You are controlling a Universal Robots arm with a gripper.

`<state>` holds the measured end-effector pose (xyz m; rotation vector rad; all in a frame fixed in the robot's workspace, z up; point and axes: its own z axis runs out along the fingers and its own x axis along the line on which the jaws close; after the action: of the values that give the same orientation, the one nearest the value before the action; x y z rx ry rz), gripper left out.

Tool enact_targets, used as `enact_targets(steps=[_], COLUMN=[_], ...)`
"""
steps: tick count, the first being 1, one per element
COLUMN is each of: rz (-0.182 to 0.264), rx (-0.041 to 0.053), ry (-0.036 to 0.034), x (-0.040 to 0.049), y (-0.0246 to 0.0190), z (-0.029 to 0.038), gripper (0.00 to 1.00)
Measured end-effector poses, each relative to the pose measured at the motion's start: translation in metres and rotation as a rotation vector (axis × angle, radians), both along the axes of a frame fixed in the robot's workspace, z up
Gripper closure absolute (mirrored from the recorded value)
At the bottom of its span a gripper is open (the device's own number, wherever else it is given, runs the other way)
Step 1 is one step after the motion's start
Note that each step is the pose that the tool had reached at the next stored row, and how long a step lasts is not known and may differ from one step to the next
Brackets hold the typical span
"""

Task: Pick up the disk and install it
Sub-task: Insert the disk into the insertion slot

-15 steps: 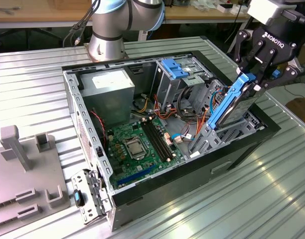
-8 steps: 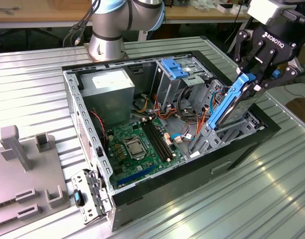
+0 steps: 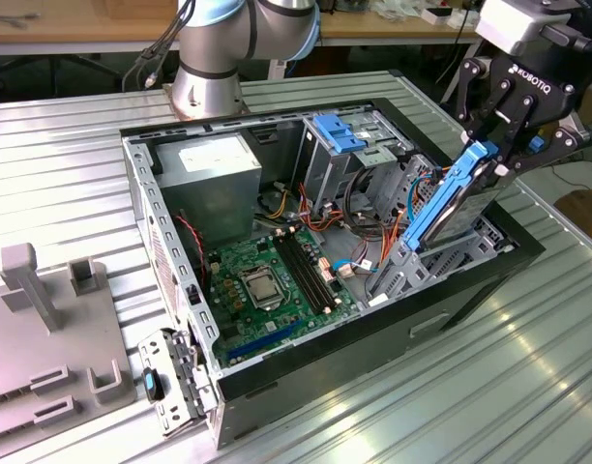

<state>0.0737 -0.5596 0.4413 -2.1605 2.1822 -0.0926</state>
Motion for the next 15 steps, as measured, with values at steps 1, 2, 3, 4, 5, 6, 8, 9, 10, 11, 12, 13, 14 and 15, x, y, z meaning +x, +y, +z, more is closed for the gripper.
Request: enact_targets(steps=[1, 2, 3, 4, 5, 6, 8, 9, 10, 11, 12, 13, 14, 15], rz=[0.000, 0.000, 0.000, 0.000, 0.000, 0.000, 0.000, 0.000, 0.000, 0.000, 0.000, 0.000, 0.000, 0.000], rx=[-0.0001, -0.0001, 0.0000, 0.0000, 0.0000, 0.0001, 0.0002, 0.0003, 0.0004, 0.0004, 0.0004, 0.0005, 0.0005, 0.0005], ry=[0.0000, 0.0000, 0.0003, 0.0010, 0.0030, 0.0049, 0.0157, 0.0237, 0.0353, 0.0429, 0.0514, 0.0568, 0.0620, 0.0662], x=[-0.0001, -0.0001, -0.0002, -0.0002, -0.0002, -0.0001, -0.0002, -0.0001, -0.0001, -0.0001, -0.0002, -0.0002, -0.0002, -0.0001], y=[0.0000, 0.0000, 0.0000, 0.0000, 0.0000, 0.0001, 0.0000, 0.0000, -0.0001, 0.0000, 0.0000, -0.0001, -0.0001, -0.0001], z=[0.0001, 0.0000, 0.0000, 0.0000, 0.0001, 0.0000, 0.0001, 0.0001, 0.0001, 0.0001, 0.0001, 0.0001, 0.0001, 0.0001], gripper=[0.63, 0.63, 0.63, 0.63, 0.63, 0.63, 0.63, 0.63, 0.63, 0.63, 0.63, 0.63, 0.63, 0.63])
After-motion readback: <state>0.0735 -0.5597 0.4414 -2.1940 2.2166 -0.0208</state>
